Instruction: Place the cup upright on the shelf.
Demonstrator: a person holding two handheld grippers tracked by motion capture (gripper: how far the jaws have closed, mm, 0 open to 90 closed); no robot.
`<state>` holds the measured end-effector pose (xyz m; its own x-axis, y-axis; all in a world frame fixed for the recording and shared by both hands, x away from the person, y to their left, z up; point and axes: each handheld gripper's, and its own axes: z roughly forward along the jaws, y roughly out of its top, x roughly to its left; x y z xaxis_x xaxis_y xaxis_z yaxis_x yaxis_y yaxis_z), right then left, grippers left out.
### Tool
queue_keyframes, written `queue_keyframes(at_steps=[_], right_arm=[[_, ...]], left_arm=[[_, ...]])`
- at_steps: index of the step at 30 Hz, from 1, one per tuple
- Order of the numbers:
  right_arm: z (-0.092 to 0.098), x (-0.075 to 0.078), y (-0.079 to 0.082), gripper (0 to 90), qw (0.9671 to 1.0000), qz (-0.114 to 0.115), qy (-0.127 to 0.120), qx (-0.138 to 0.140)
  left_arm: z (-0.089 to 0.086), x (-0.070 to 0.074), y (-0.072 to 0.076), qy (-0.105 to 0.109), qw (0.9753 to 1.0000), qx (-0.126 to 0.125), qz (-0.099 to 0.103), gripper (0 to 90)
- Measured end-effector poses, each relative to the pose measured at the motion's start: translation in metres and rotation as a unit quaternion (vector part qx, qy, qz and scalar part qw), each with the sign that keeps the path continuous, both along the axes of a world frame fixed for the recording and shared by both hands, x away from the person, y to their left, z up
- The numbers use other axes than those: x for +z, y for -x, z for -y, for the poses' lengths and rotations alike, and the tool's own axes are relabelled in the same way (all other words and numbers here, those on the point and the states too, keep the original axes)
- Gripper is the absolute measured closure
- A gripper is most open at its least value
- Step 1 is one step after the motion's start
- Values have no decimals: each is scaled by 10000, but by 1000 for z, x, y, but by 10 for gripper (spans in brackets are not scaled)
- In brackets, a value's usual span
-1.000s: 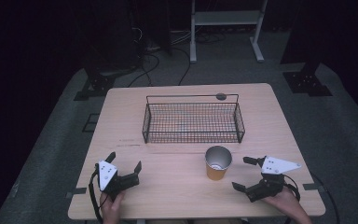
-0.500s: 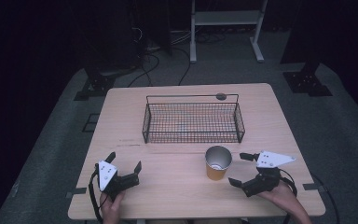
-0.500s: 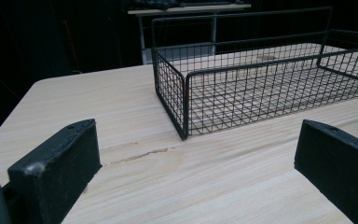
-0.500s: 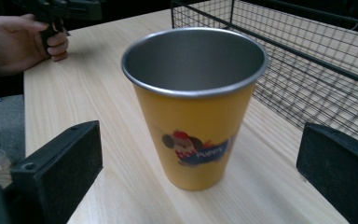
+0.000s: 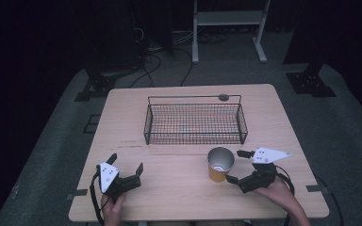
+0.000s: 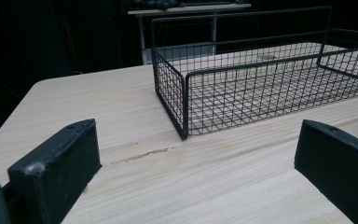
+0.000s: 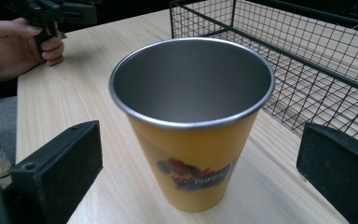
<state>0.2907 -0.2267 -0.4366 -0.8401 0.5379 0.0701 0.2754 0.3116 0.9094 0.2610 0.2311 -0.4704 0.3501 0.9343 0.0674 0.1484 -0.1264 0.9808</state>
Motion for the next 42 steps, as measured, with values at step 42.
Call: queue_keyframes(at_steps=[42], right_arm=[[-44,-4,-20,0,9998,-42,134,163]], left_arm=[[0,0,1,-14,10000,-13,20,0]])
